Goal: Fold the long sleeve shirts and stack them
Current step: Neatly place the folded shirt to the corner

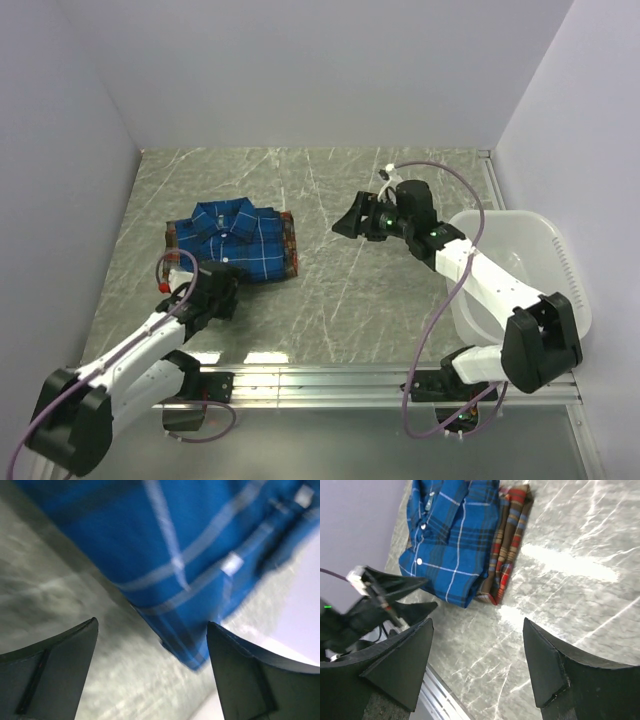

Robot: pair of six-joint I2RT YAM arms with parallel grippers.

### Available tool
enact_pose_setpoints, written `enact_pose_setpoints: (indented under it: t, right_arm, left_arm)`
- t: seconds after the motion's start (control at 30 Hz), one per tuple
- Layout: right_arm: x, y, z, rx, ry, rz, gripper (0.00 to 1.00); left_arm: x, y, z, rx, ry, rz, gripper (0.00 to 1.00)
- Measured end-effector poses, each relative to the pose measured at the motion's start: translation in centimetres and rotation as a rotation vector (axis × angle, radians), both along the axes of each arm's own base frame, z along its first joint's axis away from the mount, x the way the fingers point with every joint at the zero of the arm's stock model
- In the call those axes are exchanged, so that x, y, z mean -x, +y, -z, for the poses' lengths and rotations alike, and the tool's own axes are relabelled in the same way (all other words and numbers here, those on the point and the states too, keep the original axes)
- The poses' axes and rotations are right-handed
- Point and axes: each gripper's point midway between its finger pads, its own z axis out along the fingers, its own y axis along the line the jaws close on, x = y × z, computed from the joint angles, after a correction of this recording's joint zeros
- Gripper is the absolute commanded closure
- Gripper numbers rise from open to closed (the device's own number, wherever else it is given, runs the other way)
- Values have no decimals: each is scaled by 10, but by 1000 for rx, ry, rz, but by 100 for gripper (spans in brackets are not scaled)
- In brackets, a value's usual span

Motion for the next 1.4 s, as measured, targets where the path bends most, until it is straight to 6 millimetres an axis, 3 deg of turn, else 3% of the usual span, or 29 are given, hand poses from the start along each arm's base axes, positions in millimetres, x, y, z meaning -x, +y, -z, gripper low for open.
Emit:
enact_pose_setpoints:
  t: [0.13, 0.27, 0.37, 0.63, 0.83, 1.07, 1.4]
  right_arm:
    - [0, -12, -5, -14, -14, 16, 22]
    - [3, -21, -1, -18, -11, 26, 22]
    - [5, -26, 2, -16, -4, 30, 22]
    - [6, -35, -4, -19, -28, 43, 23]
    - [9, -42, -7, -4, -40, 50, 23]
    - [9, -49, -8, 26, -57, 68, 24]
    - [8, -56, -7, 71, -53, 81, 24]
  left_arm:
    - [-5, 6, 18, -28, 38, -64, 17]
    - [-16, 7, 20, -21, 12, -108, 33]
    - [-22, 10, 24, -37, 6, -135, 37]
    - [-63, 26, 29, -63, -7, -230, 57]
    - [-117, 74, 28, -96, 3, -322, 64]
    - [-209, 128, 16, -189, 8, -278, 65]
    - [-276, 168, 19, -195, -13, -237, 59]
